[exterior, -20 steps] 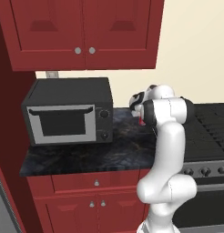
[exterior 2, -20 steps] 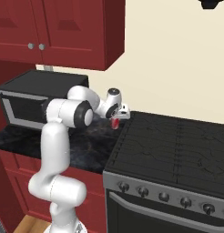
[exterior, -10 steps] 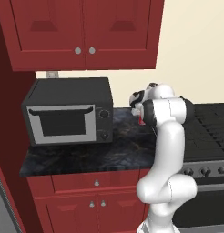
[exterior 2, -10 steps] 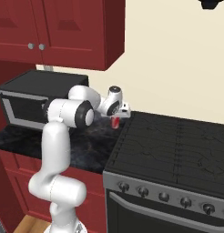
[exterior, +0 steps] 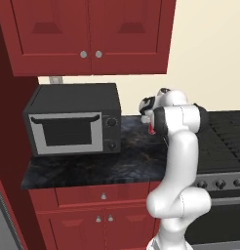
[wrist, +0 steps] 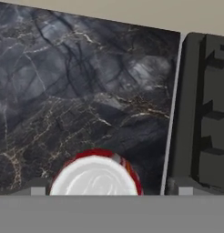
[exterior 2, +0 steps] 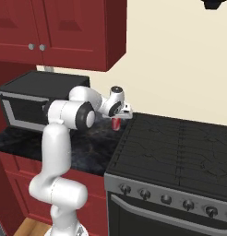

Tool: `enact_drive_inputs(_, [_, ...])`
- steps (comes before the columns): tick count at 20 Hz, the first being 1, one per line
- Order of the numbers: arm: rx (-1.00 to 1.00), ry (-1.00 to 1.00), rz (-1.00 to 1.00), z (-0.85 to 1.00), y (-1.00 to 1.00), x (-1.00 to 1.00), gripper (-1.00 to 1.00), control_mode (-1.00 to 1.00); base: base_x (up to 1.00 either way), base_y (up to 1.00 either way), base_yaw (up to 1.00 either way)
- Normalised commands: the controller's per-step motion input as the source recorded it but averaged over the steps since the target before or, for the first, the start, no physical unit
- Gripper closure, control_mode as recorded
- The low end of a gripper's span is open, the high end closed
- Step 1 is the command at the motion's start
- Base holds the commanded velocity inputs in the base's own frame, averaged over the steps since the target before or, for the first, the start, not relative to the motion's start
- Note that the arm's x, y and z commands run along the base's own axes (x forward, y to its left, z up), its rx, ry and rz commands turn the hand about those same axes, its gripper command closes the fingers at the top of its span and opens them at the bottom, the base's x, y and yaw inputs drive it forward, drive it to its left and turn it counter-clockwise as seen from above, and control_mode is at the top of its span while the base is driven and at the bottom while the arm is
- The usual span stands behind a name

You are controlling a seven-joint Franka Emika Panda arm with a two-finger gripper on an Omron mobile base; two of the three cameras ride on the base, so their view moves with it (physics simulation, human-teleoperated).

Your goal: Four empty soda cans are scattered around the kitchen. Gather all the cans and cluster them next to the stove for recycling.

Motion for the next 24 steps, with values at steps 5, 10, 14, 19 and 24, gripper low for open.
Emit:
enact_drive_inputs(5, [0.00, -0.03, 0.00, 0.18, 0.00, -0.25, -1.00, -1.00, 0.00, 0.00, 0.00])
enact_drive_inputs(10, [0.00, -0.06, 0.00, 0.27, 0.00, -0.35, -1.00, -1.00, 0.00, 0.00, 0.00])
enact_drive_inputs(14, [0.00, -0.11, 0.01, 0.32, 0.06, -0.66, -1.00, -1.00, 0.00, 0.00, 0.00])
enact_drive_inputs(19, [0.00, -0.12, 0.00, 0.41, 0.12, -0.84, -1.00, -1.00, 0.00, 0.00, 0.00])
enact_drive_inputs(24, [0.00, -0.09, 0.00, 0.50, 0.19, -0.91, -1.00, -1.00, 0.00, 0.00, 0.00])
